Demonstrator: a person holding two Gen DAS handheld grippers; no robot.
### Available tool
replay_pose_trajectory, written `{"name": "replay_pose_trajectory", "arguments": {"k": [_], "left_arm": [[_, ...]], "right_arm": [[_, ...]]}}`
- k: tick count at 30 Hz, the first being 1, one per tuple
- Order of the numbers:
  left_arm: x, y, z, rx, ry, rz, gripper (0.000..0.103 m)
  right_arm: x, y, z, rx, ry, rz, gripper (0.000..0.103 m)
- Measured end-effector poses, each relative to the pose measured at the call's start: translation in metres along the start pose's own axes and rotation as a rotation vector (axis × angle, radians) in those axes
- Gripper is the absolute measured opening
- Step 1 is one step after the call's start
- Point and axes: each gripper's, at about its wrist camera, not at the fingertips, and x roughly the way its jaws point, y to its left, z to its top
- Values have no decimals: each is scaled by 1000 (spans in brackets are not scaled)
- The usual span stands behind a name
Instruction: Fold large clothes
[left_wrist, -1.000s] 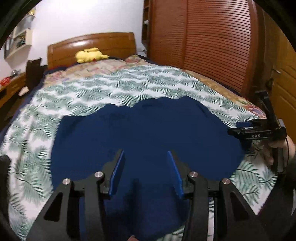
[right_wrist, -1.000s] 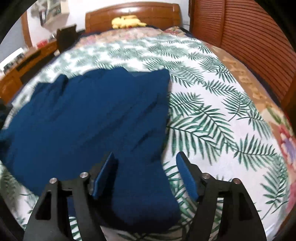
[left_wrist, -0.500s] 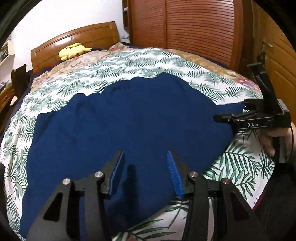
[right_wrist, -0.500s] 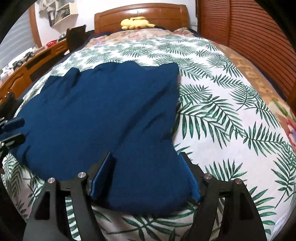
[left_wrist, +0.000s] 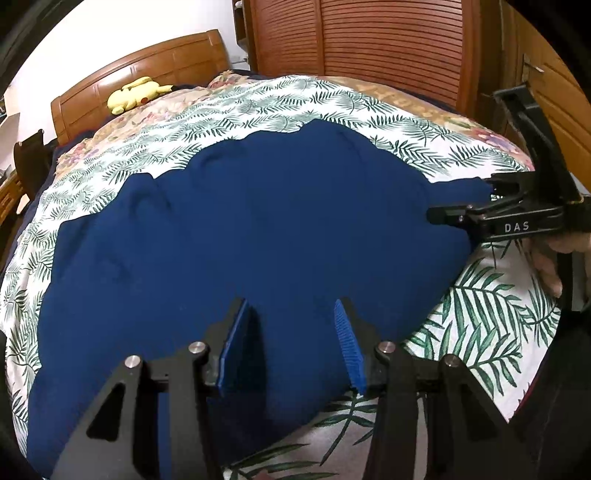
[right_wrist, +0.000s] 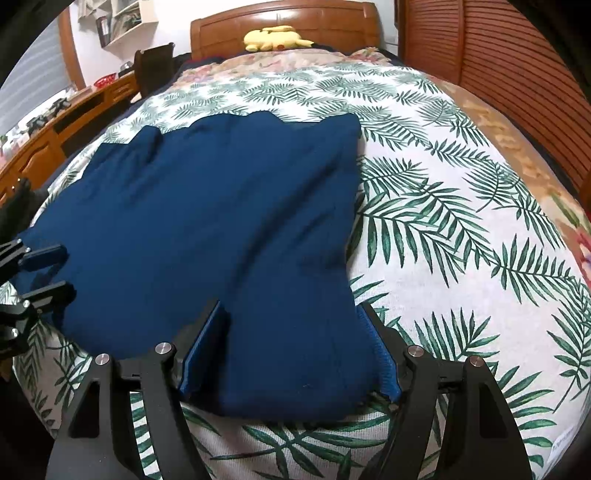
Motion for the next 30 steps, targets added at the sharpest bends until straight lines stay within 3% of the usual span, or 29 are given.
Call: {"name": "replay_pose_trajectory", "arguments": {"k": [6,21,24,26,28,30], "left_arm": [[3,1,-1,-2,6,1,48],[4,0,1,1,7,10,49],[0,3,2,-2,2,7,49],[-5,5,4,-7,-10,10,49],[-11,9,7,-19,-26,13,49],[-19,15,8,-35,-46,15,49]], "right_arm": [[-3,-1,-2,-11,-10,-18,80],[-9,-2,-12,3,18,21,80],[-7,1,-12,15,24,98,59],[-7,7,-11,-12,18,74,55],[-11,8,-9,-4,1,76,39],[-14,4,-9,33,-3,95,33]]}}
